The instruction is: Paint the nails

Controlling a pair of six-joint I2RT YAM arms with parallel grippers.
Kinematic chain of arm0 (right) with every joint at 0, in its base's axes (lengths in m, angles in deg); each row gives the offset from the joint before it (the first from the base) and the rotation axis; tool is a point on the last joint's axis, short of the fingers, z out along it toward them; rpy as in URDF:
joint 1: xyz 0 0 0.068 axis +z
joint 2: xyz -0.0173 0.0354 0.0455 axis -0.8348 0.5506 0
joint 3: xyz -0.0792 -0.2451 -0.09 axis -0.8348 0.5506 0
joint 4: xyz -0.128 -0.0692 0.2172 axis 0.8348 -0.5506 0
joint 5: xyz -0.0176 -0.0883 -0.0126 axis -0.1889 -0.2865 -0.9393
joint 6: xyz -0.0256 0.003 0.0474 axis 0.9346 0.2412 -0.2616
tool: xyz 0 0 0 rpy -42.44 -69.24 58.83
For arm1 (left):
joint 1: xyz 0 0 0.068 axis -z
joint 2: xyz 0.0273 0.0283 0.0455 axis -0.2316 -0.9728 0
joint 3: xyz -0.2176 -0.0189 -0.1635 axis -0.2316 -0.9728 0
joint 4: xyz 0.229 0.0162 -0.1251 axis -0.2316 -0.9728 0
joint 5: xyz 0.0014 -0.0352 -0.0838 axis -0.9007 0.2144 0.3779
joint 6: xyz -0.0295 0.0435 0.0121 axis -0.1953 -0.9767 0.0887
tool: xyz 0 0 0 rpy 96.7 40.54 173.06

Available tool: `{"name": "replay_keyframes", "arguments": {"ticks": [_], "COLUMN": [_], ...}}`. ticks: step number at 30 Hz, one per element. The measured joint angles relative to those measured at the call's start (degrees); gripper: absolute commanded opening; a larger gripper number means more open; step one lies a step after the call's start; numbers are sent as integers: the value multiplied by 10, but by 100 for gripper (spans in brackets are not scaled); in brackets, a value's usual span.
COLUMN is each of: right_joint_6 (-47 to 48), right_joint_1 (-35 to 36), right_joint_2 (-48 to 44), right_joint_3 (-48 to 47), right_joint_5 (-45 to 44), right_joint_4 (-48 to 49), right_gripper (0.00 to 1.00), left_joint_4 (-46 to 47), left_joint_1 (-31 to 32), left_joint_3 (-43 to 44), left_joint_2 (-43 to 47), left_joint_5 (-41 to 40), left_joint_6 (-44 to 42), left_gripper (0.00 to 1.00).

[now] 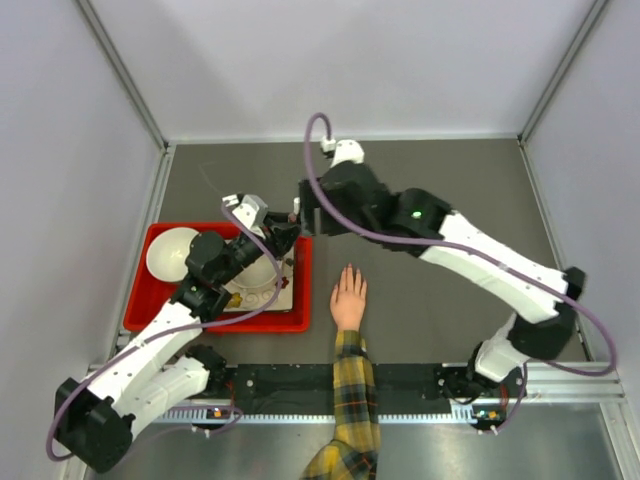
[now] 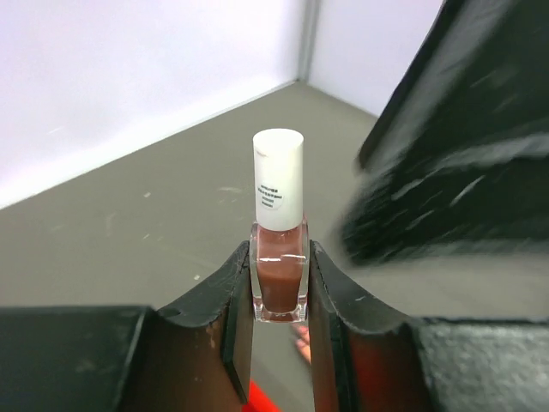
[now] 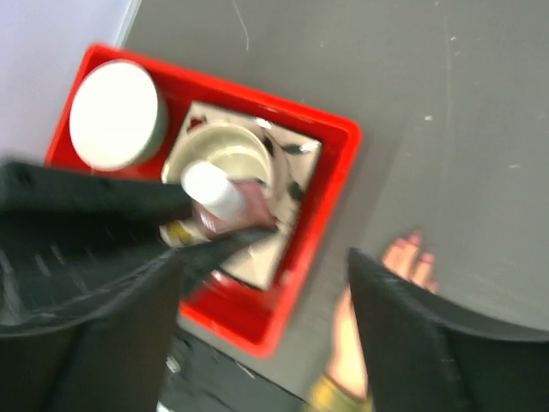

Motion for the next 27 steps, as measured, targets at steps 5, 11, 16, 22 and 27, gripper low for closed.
{"name": "replay_keyframes", "arguments": {"ticks": [5,11,16,22,27], "right_joint_6": [104,231,312,372,393], "right_joint_1": [-43,-66,-85,-88,-88], "right_joint_2": [-119,-168,-117,-63,-61], "right_joint_3": [52,49,-10,-46,-46], "right_joint_5": [91,249,357,391,404], "right_joint_4": [5,4,-51,-100,-122], "right_gripper": [66,59,63,58,42], "left_joint_4": [10,53,65,59,55], "left_joint_1": [0,0,11,17,19], "left_joint_3": [23,42,57,62,63], "left_joint_2": [-8,-46,-80,-78,-71], "left_joint_5": [78,240,336,374,383], "left_joint_6": [16,74,108,107,107], "left_gripper": [0,0,0,0,0]}}
